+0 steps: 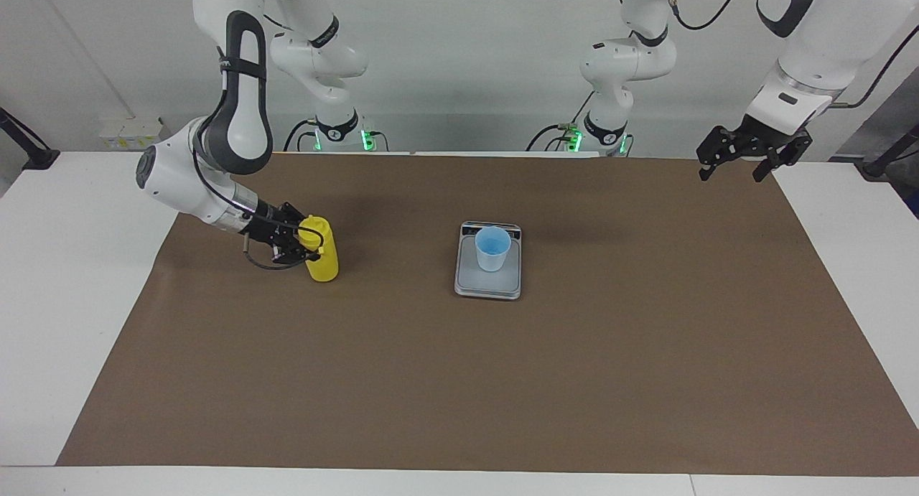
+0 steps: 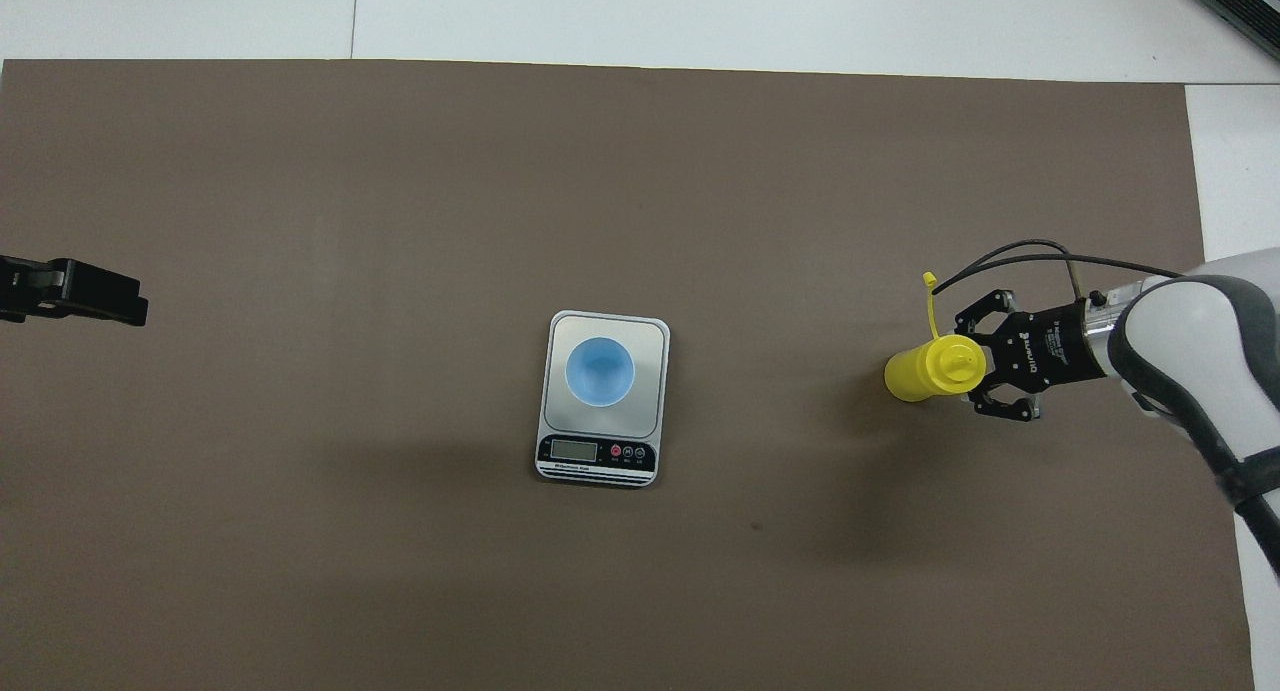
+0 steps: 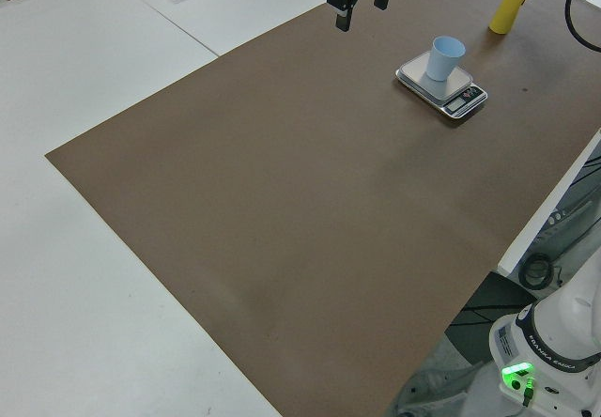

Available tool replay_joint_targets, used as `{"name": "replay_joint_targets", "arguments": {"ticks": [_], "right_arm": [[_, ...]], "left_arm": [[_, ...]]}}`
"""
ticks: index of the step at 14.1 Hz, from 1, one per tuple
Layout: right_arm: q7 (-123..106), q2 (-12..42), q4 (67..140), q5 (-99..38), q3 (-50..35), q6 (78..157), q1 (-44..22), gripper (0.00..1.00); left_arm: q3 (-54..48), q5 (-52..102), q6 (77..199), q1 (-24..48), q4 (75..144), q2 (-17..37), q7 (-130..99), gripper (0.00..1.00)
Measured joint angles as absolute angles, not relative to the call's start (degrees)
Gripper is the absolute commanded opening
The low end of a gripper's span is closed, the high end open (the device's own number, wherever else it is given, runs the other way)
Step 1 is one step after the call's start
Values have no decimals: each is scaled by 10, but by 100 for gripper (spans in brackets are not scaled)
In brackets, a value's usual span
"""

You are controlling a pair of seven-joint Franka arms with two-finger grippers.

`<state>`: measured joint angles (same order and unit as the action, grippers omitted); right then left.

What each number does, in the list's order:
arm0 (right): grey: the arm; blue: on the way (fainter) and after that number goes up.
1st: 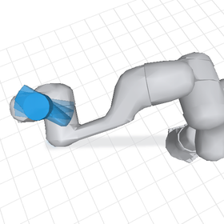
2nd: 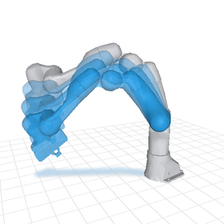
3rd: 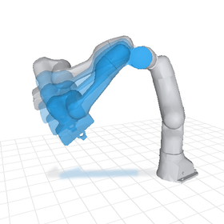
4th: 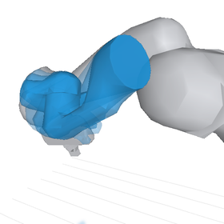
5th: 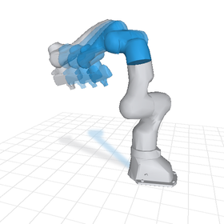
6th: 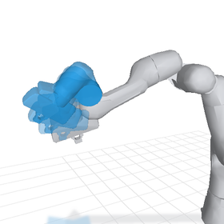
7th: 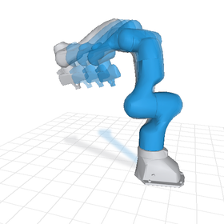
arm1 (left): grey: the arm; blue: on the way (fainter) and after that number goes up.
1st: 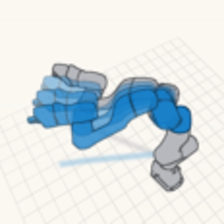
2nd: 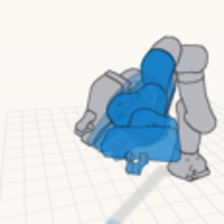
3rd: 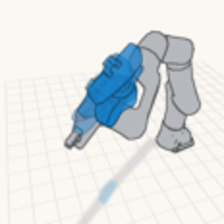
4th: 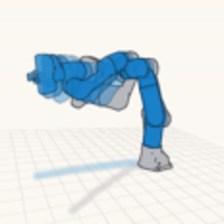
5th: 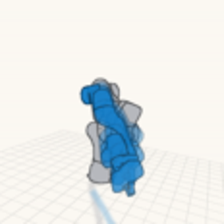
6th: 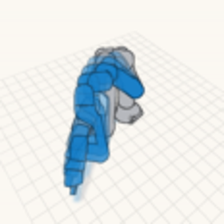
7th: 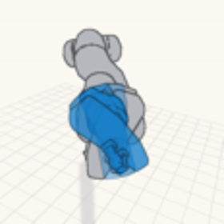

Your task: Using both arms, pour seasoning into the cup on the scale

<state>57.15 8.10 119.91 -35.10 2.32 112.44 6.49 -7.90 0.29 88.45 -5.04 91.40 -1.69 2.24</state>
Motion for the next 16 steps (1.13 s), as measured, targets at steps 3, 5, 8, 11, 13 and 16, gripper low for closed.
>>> {"name": "replay_joint_targets", "arguments": {"ticks": [3,5,8,11,13,16], "right_arm": [[574,81,1202,-332,24,1163,77,100],[568,77,1200,-299,24,1166,92,100],[502,58,1190,-229,25,1167,100,100],[357,37,1178,-185,22,1167,97,100],[266,17,1174,-181,21,1161,93,100],[181,-18,1155,-150,12,1126,91,100]], "left_arm": [[-79,3,884,-50,914,-17,22,100],[-79,3,884,-50,914,-17,22,100],[-79,3,884,-50,914,-17,22,100],[-79,3,884,-50,914,-17,22,100],[-79,3,884,-50,914,-17,22,100],[-79,3,884,-50,914,-17,22,100]]}}
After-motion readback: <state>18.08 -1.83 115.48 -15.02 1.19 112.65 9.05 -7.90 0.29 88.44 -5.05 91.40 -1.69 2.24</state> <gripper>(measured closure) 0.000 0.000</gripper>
